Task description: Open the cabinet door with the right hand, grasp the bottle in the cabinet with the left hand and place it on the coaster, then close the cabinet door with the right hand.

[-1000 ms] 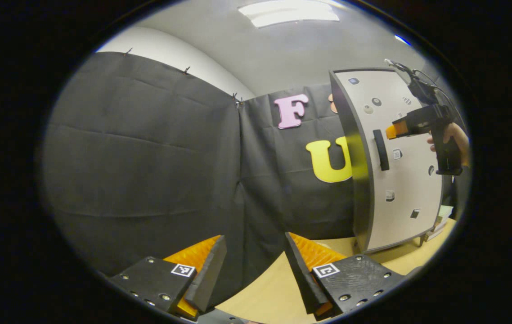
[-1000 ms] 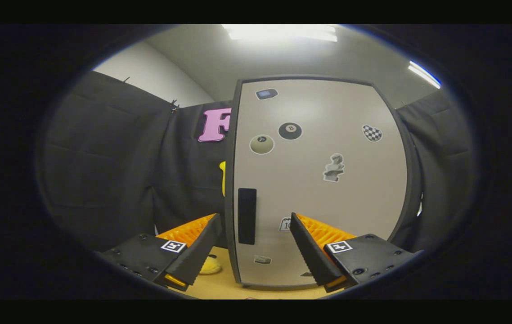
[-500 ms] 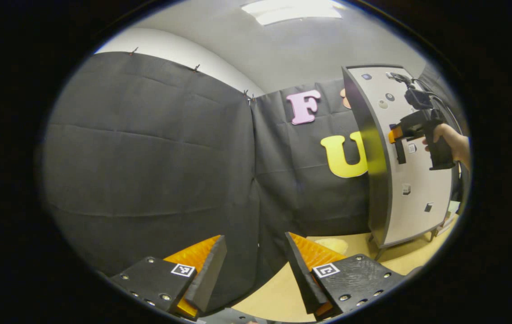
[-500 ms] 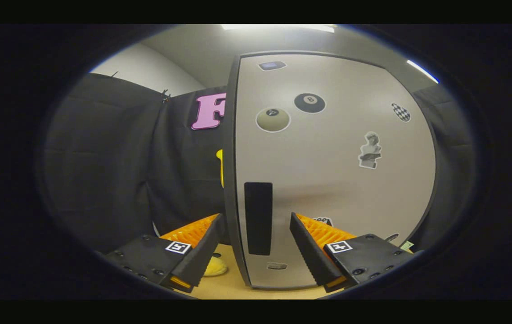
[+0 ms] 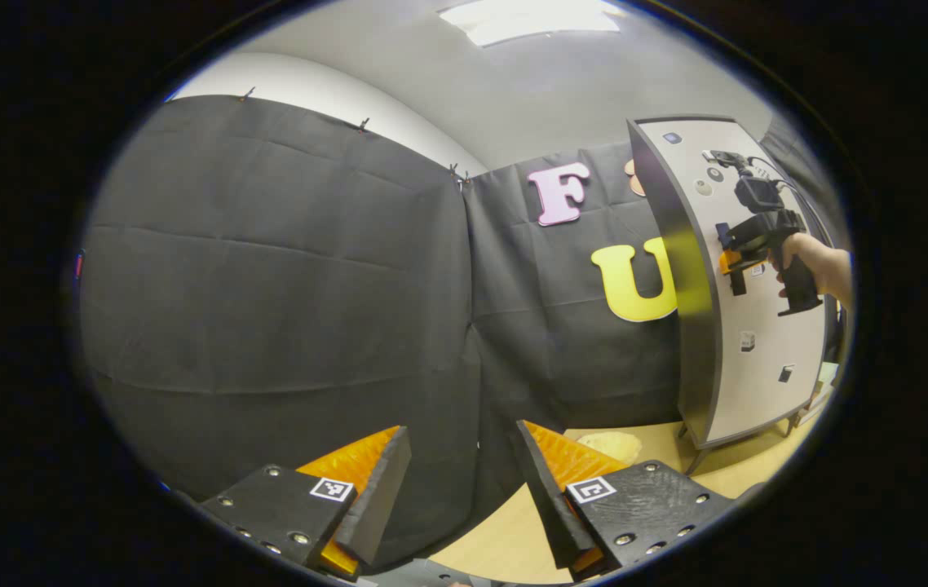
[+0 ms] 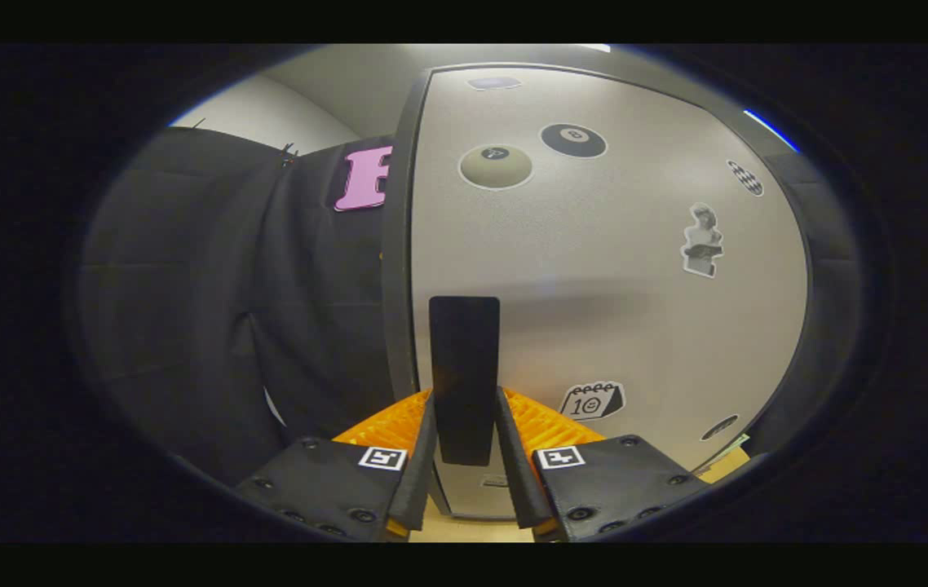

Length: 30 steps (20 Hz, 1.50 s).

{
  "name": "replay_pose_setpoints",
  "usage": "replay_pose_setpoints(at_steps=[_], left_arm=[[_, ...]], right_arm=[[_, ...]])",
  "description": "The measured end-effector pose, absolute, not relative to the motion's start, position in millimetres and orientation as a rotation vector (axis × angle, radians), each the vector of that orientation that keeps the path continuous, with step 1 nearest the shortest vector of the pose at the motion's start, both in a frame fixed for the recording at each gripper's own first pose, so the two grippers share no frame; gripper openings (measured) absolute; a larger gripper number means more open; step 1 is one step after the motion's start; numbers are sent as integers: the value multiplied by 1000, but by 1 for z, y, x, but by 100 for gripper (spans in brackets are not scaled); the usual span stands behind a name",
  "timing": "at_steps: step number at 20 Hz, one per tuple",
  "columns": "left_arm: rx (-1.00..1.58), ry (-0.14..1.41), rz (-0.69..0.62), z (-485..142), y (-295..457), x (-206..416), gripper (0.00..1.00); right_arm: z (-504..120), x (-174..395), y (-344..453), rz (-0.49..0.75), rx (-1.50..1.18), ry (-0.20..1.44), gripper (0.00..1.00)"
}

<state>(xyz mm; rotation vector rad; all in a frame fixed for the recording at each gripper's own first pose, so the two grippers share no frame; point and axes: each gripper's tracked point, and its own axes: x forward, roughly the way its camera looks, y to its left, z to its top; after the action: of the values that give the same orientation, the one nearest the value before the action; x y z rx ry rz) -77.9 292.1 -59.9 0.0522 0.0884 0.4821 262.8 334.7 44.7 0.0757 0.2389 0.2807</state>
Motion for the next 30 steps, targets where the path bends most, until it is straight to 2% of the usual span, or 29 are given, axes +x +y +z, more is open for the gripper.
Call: replay_pose_setpoints(at_steps=[3, 4, 5, 7, 20, 30], left_arm=[[49, 90, 481, -60, 292, -78, 77], [48, 90, 479, -60, 292, -77, 77], [47, 90, 476, -60, 291, -77, 77], [48, 90, 467, -59, 291, -77, 77], [37, 53, 307, -45, 264, -76, 77], [19, 22, 143, -29, 184, -32, 77]], right_arm=[[43, 264, 333, 272, 73, 256, 34], [45, 262, 332, 268, 67, 257, 33], [42, 265, 333, 267, 49, 259, 26], [42, 261, 332, 273, 50, 268, 18], [44, 242, 322, 412, 47, 271, 18], [44, 230, 307, 498, 47, 271, 18]])
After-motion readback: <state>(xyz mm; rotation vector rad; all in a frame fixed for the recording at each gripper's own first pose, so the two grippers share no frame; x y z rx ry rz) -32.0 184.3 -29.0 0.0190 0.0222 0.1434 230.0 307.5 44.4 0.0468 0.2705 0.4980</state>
